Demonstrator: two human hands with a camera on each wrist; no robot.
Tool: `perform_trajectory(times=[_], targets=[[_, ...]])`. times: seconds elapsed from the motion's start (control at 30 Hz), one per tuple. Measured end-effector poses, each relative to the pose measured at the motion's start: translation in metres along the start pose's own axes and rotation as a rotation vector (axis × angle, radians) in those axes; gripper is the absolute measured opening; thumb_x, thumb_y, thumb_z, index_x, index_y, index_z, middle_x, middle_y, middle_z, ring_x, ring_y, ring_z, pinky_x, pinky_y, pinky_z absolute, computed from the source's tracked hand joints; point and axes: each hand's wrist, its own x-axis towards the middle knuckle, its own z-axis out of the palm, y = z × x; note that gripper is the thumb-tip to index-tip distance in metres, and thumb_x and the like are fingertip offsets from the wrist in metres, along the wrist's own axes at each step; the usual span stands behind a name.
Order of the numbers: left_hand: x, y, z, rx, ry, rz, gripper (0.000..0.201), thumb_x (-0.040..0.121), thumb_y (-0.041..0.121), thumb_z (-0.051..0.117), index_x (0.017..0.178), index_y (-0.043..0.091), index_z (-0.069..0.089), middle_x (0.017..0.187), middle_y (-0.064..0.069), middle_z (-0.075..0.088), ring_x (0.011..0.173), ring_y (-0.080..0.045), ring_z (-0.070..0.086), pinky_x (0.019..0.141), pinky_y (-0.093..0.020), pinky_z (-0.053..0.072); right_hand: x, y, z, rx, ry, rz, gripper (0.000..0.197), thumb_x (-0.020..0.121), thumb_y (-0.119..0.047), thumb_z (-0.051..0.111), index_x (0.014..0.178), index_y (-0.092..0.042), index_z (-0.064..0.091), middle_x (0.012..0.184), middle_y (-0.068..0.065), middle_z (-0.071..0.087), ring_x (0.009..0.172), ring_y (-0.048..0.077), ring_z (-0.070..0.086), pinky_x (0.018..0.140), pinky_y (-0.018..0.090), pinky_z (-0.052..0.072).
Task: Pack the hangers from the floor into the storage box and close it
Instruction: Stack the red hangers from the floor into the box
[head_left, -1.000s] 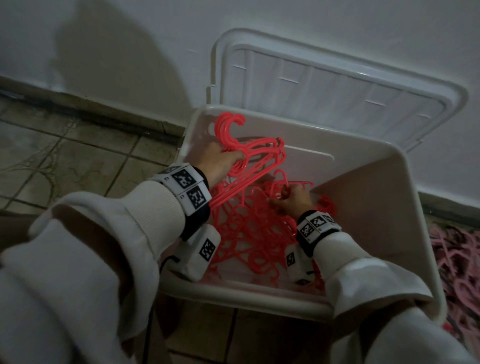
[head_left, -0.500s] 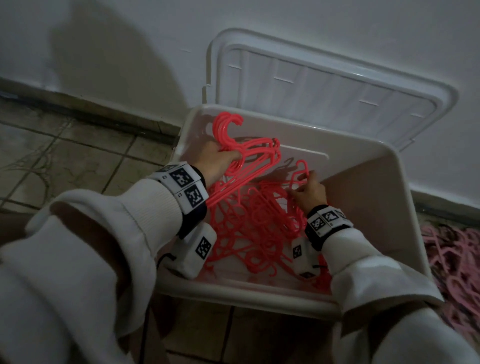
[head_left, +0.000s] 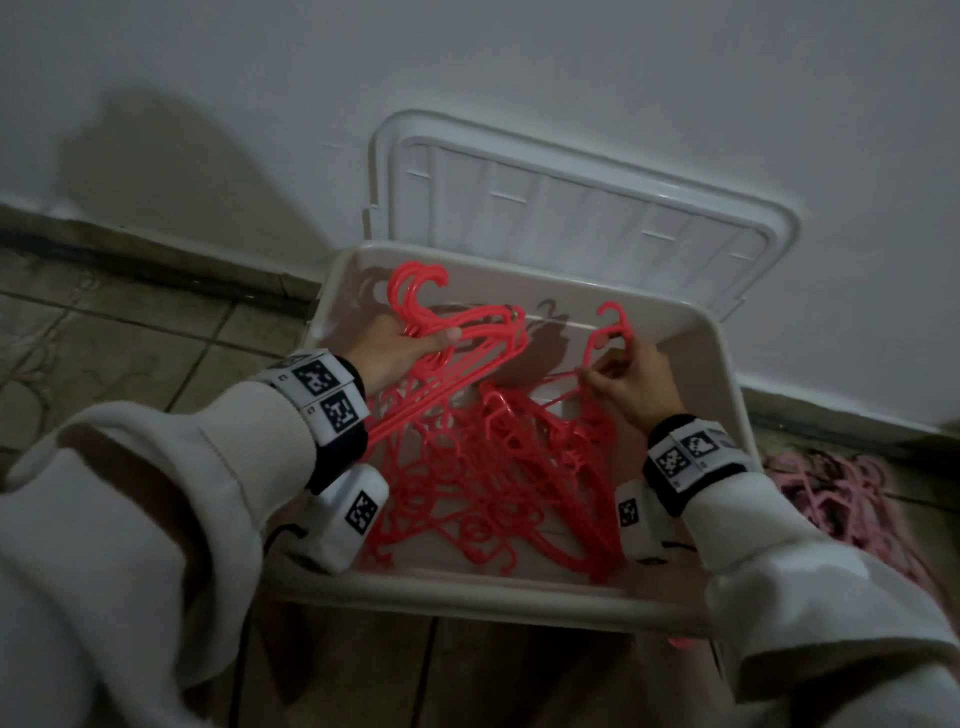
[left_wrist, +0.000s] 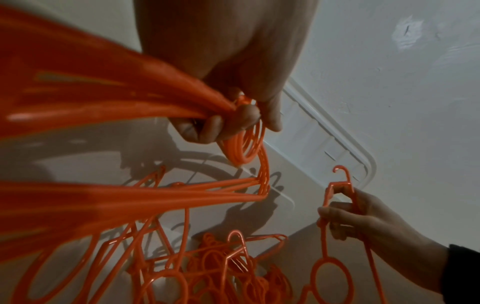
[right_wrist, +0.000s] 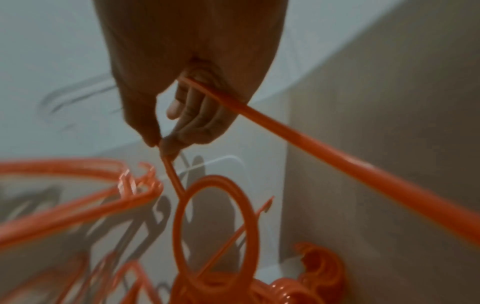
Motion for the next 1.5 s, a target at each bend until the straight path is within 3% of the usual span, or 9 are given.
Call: perform_trajectory(times=[0.1,0.23,0.33,0.43,0.7,0.87,1.0,1.23,1.5], targets=[[-0.003,-0.001,0.000,-0.005,-0.017,-0.008,0.036,0.087,0.032,0.060,0.113,0.009,0.065,0.105,-0.009,0.068,0.093,-0.021,0.065,0.088,-0.033,0.051,-0.002,-0.002,0.015,-0.155,-0.146,-0.040,0.039,0.077,-0.009,0.072,0.106,-0.011,0.046,0.067,0.005,0.064,0.053,-0.001,0.061,0.059,0.018,0.048],[-0.002,0.000,0.000,0.065,0.019,0.010,0.032,0.090,0.030,0.057,0.112,0.007,0.064,0.091,-0.006,0.064,0.065,-0.007,0.055,0.050,-0.010,0.041,-0.003,-0.003,0.038,-0.416,-0.281,-0.072,0.051,0.083,-0.012,0.065,0.126,-0.005,0.039,0.086,0.018,0.069,0.082,0.034,0.066,0.074,0.038,0.050],[-0.002,0.002,0.001,0.044,0.008,0.011,0.034,0.090,0.030,0.057,0.111,0.004,0.065,0.098,-0.012,0.068,0.082,-0.021,0.063,0.072,-0.019,0.048,-0.002,-0.005,0.046,-0.539,-0.293,-0.025,0.050,0.086,-0.015,0.059,0.131,-0.009,0.036,0.096,0.021,0.066,0.092,0.036,0.063,0.080,0.043,0.050],[-0.004,0.005,0.003,0.061,-0.024,0.011,0.035,0.088,0.036,0.057,0.108,0.008,0.066,0.091,-0.012,0.068,0.074,-0.024,0.062,0.059,-0.013,0.046,-0.001,-0.007,0.038,-0.586,-0.198,0.008,0.053,0.087,-0.015,0.055,0.134,-0.012,0.030,0.099,0.021,0.064,0.092,0.037,0.063,0.080,0.045,0.051],[-0.013,0.015,0.005,0.099,-0.069,-0.063,0.033,0.084,0.049,0.057,0.063,0.023,0.055,0.055,0.001,0.048,0.048,-0.011,0.045,0.048,-0.018,0.037,0.005,-0.026,-0.022,0.462,0.230,0.086,0.047,0.082,0.006,0.059,0.117,-0.013,0.036,0.049,-0.006,0.063,0.039,0.002,0.050,0.044,0.014,0.041],[-0.016,0.012,0.014,-0.126,-0.205,-0.033,0.075,0.050,0.076,0.064,0.100,0.021,0.067,0.084,-0.025,0.059,0.064,-0.024,0.054,0.063,-0.035,0.048,0.004,-0.054,-0.004,1.016,0.288,0.316,0.022,0.088,-0.003,0.050,0.070,-0.016,0.048,0.037,-0.009,0.050,0.035,0.002,0.043,0.043,0.015,0.036],[-0.014,0.011,0.015,-0.275,-0.254,0.020,0.094,0.036,0.080,0.071,0.106,0.018,0.064,0.084,-0.014,0.061,0.064,-0.016,0.054,0.063,-0.028,0.045,0.005,-0.061,0.032,1.160,0.280,0.474,0.025,0.091,-0.015,0.049,0.068,-0.023,0.045,0.039,-0.011,0.050,0.036,-0.001,0.044,0.050,0.017,0.030],[-0.022,0.022,0.020,-0.145,-0.346,-0.013,0.008,0.079,0.006,0.067,0.084,0.011,0.064,0.067,-0.001,0.067,0.058,-0.007,0.063,0.057,-0.013,0.050,-0.001,-0.079,0.061,1.248,0.257,0.568,0.026,0.090,-0.020,0.052,0.064,-0.022,0.052,0.041,-0.014,0.053,0.044,-0.003,0.049,0.052,0.014,0.033],[-0.010,0.015,0.018,-0.227,-0.126,-0.066,0.028,0.089,-0.002,0.053,0.066,0.014,0.048,0.053,-0.006,0.050,0.033,-0.004,0.052,0.036,-0.016,0.038,0.002,-0.040,0.033,0.825,0.023,0.544,0.020,0.094,-0.010,0.043,0.078,-0.018,0.050,0.070,-0.005,0.064,0.069,0.004,0.058,0.064,0.019,0.040]])
